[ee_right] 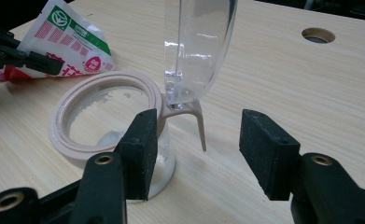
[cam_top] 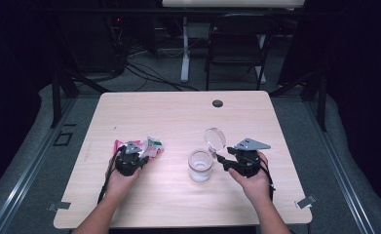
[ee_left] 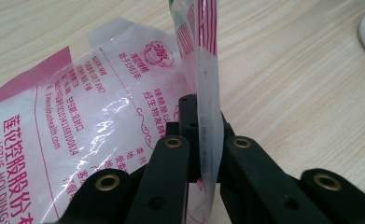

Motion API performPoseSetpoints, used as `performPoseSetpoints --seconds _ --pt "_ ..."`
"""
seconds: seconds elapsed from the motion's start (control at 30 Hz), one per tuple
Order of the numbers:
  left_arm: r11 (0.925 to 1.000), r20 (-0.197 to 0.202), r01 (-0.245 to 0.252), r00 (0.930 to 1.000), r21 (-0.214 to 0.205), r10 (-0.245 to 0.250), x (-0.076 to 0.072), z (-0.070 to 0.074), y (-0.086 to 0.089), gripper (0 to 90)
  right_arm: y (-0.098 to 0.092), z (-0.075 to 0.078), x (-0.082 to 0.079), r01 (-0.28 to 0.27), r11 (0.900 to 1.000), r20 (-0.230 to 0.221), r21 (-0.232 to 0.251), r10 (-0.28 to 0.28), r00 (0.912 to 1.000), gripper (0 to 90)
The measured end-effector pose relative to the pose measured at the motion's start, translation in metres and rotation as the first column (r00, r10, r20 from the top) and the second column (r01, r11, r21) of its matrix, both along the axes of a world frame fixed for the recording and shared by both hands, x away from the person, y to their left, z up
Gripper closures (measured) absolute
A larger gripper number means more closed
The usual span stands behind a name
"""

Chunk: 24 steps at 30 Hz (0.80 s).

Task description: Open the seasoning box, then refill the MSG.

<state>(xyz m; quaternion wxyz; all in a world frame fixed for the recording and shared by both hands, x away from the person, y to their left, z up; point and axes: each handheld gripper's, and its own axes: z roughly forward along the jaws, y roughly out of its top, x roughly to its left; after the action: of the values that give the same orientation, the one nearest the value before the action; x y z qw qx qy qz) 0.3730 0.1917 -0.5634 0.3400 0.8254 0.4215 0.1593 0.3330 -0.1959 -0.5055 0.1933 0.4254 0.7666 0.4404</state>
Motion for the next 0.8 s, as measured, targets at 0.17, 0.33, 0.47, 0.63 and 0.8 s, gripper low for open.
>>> performPoseSetpoints --seconds 0.17,0.33,0.47,0.63,0.8 --pt "0.9999 0.004 -0.009 1.0000 -0.009 0.009 -0.001 0.005 0.003 90.0 -0.001 0.000 0.000 0.003 1.0000 0.002 0.004 -0.003 1.0000 46.8" --pt "0.9998 0.011 -0.009 0.9999 -0.016 0.009 -0.001 0.009 0.006 90.0 -0.001 0.000 0.000 0.003 1.0000 0.002 0.004 -0.003 1.0000 46.8" --pt "0.9996 0.016 -0.015 0.9998 -0.024 0.015 -0.003 0.012 0.008 90.0 0.000 0.000 0.000 0.001 1.0000 0.002 0.004 -0.001 1.0000 46.5" --pt "0.9981 0.022 -0.029 0.9993 -0.054 0.031 -0.004 0.017 0.014 90.0 -0.001 0.001 0.000 0.004 1.0000 0.000 0.006 -0.004 1.0000 46.5" --pt "0.9958 0.032 -0.041 0.9985 -0.082 0.044 -0.006 0.023 0.022 90.0 -0.001 0.001 0.000 0.004 1.0000 0.001 0.007 -0.004 1.0000 46.4"
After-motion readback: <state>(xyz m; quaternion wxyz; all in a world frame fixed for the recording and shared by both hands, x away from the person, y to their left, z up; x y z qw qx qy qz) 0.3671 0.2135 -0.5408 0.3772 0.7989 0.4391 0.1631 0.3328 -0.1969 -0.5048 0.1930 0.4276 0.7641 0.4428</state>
